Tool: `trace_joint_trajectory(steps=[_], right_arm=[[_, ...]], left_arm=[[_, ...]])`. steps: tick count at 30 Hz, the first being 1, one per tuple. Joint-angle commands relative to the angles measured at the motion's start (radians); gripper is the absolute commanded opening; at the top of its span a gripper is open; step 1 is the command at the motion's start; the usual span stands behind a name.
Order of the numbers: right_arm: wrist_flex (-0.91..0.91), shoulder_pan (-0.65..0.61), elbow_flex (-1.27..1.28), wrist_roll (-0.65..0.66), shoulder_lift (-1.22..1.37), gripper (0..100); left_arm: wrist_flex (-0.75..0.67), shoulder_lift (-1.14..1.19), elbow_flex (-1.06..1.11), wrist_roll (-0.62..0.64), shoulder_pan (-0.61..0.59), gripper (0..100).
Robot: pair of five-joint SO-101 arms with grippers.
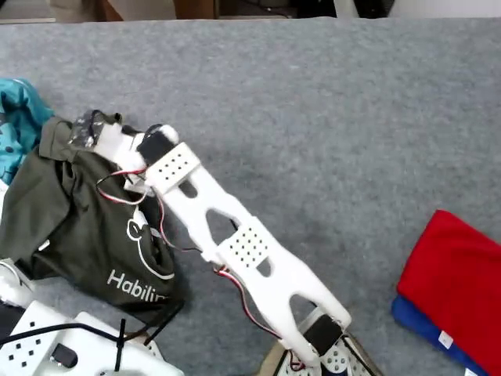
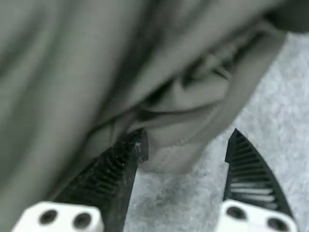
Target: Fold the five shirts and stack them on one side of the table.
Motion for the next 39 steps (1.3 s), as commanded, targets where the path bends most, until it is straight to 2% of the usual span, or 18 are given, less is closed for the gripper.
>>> trace_joint_trajectory(steps=[1,6,10,19,24,29,33,35,39], right_arm=[[-0.015,-0.015,0.002,0.035,-0.01,24.6],[-0.021,0.028,0.001,0.034,-0.008,0.5],[-0.014,0.099,-0.008,0.032,-0.016,0.3],[0.172,0.22,-0.239,0.032,-0.036,0.5],[0.233,0.228,-0.237,0.032,-0.099,0.5],[0.298,0.291,-0.231,0.032,-0.133,0.5],[0.281,0.248,-0.226,0.032,-0.131,1.7],[0.264,0.209,-0.225,0.032,-0.116,7.1],[0.216,0.119,-0.231,0.032,-0.058,24.2]], left_arm=[[-0.02,-0.005,-0.003,-0.003,-0.002,26],[-0.02,-0.005,-0.003,-0.003,-0.002,26],[-0.02,-0.005,-0.003,-0.003,-0.002,26],[-0.02,-0.005,-0.003,-0.003,0.002,26],[-0.02,-0.002,-0.003,-0.003,0.002,26],[-0.02,0.001,0.002,-0.003,0.015,26],[-0.02,-0.005,0.025,-0.003,0.063,26],[-0.02,-0.005,0.026,-0.003,0.069,26],[-0.02,-0.005,0.02,-0.005,0.066,26]])
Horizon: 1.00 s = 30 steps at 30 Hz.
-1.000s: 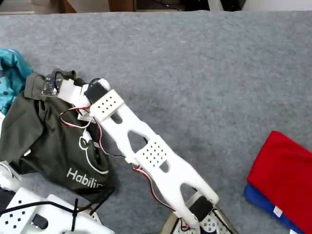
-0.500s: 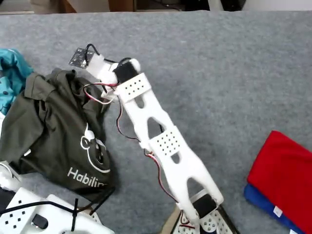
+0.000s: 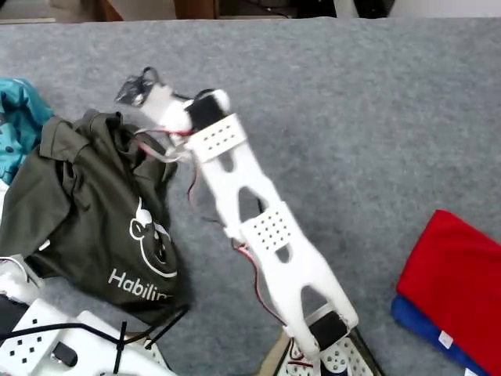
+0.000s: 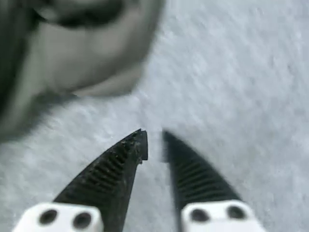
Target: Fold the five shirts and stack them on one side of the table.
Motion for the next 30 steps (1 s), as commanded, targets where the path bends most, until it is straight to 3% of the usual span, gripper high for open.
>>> trace_joint_trajectory(steps=[1,6,9,11,14,15,30], right_arm=[[-0.064,-0.085,-0.038,0.008,0.005,27.8],[-0.135,-0.177,-0.042,0.009,0.091,35.5],[-0.149,-0.185,-0.024,0.015,0.128,29.8],[-0.141,-0.171,-0.024,0.015,0.151,20.3],[-0.132,-0.124,-0.047,0.012,0.156,1.6],[-0.126,-0.102,-0.047,0.011,0.156,0.4],[0.051,0.237,-0.047,0.012,0.025,0.5]], left_arm=[[-0.018,-0.005,-0.005,-0.006,0.003,26],[-0.018,-0.005,-0.006,-0.008,0.0,26],[-0.018,-0.005,-0.006,-0.009,0.0,26],[-0.018,-0.005,-0.006,-0.009,0.0,26],[-0.018,-0.005,-0.006,-0.009,0.003,26],[-0.018,-0.005,-0.006,-0.009,0.006,26],[-0.023,-0.005,0.003,-0.008,0.012,26]])
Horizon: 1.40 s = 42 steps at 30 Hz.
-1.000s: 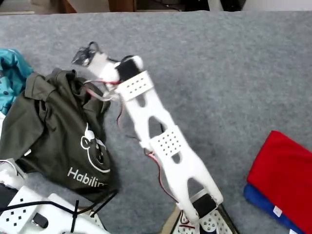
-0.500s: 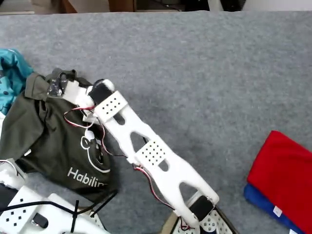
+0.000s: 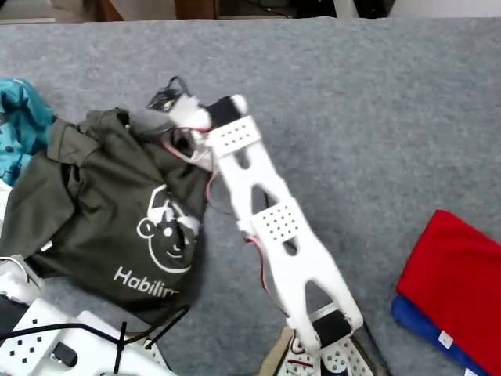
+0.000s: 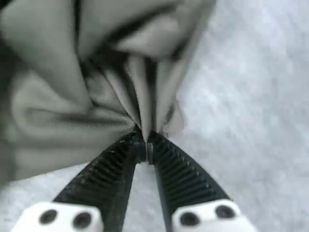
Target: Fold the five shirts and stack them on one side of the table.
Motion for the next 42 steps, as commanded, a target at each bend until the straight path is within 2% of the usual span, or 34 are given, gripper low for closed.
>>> trace_joint_trajectory(steps=[1,5,8,16,20,23,28,32,37,42], right_arm=[[0.023,0.116,-0.044,0.008,-0.134,0.5],[0.023,0.236,0.002,0.037,-0.197,0.5],[0.023,0.318,0.154,0.06,-0.278,0.5],[0.018,0.509,0.717,0.15,-0.618,0.5],[0.015,0.591,0.909,0.209,-0.771,0.5],[0.015,0.657,1.02,0.244,-0.865,0.5],[0.014,0.774,1.207,0.318,-0.995,0.5],[-0.057,0.869,1.379,0.396,-1.086,0.5],[-0.164,0.929,1.606,0.454,-1.196,0.5],[-0.339,0.923,1.811,0.451,-1.267,0.5]], left_arm=[[-0.023,-0.005,0.0,-0.005,0.012,26],[-0.018,-0.004,0.002,-0.003,0.075,26],[-0.018,0.001,0.0,0.015,0.141,26],[0.006,0.004,-0.002,0.273,0.379,26],[0.051,0.004,0.002,0.342,0.552,26],[0.046,0.004,0.002,0.354,0.628,26],[-0.015,0.013,0.012,0.356,0.643,26],[-0.083,0.085,-0.003,0.37,0.617,21],[-0.097,0.317,-0.058,0.405,0.641,24],[-0.095,0.582,-0.204,0.43,0.747,24]])
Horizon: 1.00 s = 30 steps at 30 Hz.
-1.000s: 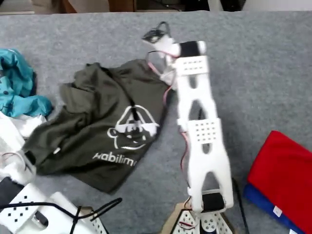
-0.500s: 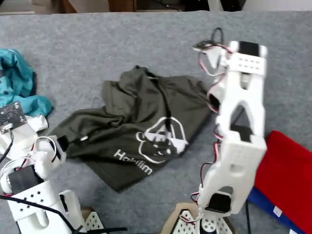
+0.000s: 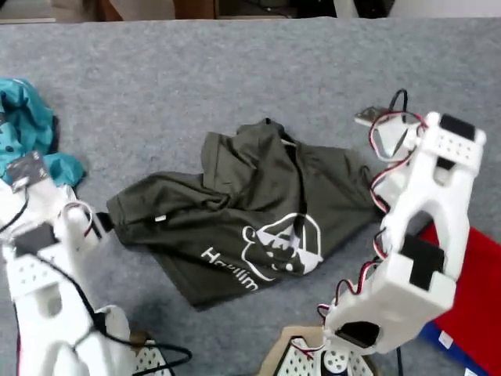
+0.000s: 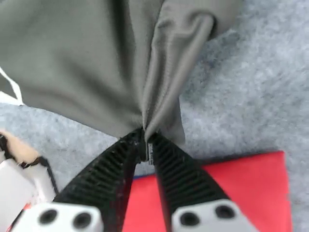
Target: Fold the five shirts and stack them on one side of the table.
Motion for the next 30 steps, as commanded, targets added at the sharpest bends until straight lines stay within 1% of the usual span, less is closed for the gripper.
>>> trace_joint_trajectory(steps=[1,5,7,10,12,17,23,28,30], right_arm=[[-0.118,0.01,0.114,0.006,-0.087,0.5],[-0.184,-0.005,0.168,-0.025,-0.091,0.5],[-0.187,-0.005,0.168,-0.025,-0.091,0.5],[-0.187,-0.002,0.163,-0.021,-0.091,0.5],[-0.187,-0.002,0.162,-0.02,-0.093,0.5],[-0.189,-0.007,0.162,-0.02,-0.094,0.5],[-0.189,-0.008,0.16,-0.02,-0.099,0.5],[-0.187,-0.008,0.151,-0.025,-0.099,0.5],[-0.187,-0.008,0.15,-0.025,-0.099,0.5]], left_arm=[[-0.014,0.174,-0.138,0.037,0.083,24],[-0.005,0.309,-0.216,0.04,0.127,24],[0.031,0.335,-0.236,0.043,0.141,24],[0.032,0.349,-0.221,0.052,0.167,24],[-0.006,0.351,-0.192,0.089,0.167,24],[-0.066,0.349,-0.135,0.124,0.163,24],[-0.187,0.351,-0.078,0.222,0.163,24],[-0.242,0.351,-0.029,0.229,0.16,23],[-0.281,0.358,-0.012,0.227,0.129,22]])
